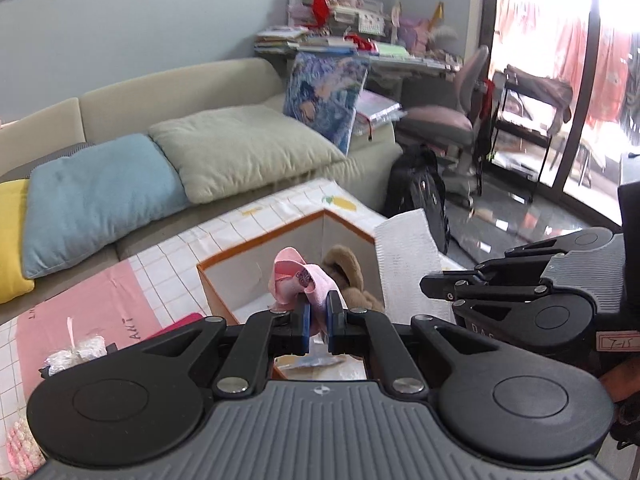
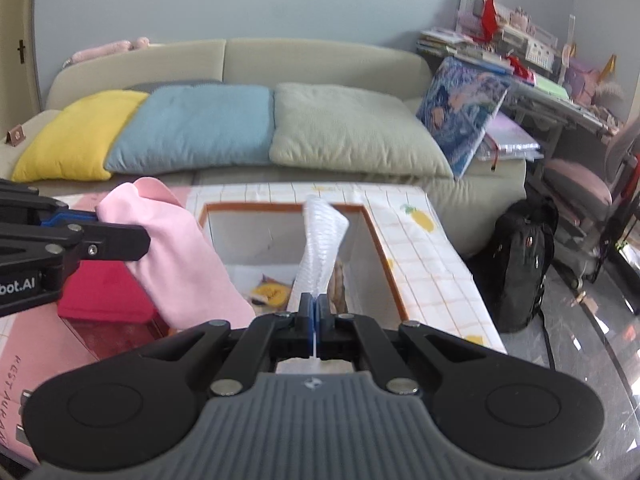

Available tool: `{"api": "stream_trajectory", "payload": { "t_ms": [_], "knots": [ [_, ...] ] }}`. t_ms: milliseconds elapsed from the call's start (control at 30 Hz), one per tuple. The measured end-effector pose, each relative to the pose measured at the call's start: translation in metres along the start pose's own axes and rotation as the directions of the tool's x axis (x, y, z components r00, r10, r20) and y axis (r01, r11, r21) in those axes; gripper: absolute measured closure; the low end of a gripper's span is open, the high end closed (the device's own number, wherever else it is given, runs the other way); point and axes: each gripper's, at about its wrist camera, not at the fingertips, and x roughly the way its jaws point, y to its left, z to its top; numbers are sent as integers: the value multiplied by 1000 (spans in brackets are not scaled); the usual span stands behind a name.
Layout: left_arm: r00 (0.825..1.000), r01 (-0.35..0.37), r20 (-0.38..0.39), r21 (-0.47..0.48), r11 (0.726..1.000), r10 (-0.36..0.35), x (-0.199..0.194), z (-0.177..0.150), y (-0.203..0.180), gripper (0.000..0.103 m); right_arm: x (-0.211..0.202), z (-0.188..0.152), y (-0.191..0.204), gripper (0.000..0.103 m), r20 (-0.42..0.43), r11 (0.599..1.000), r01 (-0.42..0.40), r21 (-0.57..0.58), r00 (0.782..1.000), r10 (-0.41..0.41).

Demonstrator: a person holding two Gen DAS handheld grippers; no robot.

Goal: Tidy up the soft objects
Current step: 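Carry the mesh bag and pink cloth with both tools over the box, then open both tools to drop the mesh bag and pink cloth into the box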

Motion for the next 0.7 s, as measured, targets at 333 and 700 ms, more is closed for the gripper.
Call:
{"api": "stream_trajectory", "payload": {
  "t_ms": [333, 700],
  "knots": [
    [994, 3, -110, 73, 997, 5, 36, -14, -10, 95, 36, -19, -8, 103, -114, 1000, 1, 25, 993, 2],
    [981, -9, -191, 145, 989, 37, 64, -25, -13, 95, 63, -29, -4, 103, -195, 1000, -9, 12, 981, 12]
  ]
}}
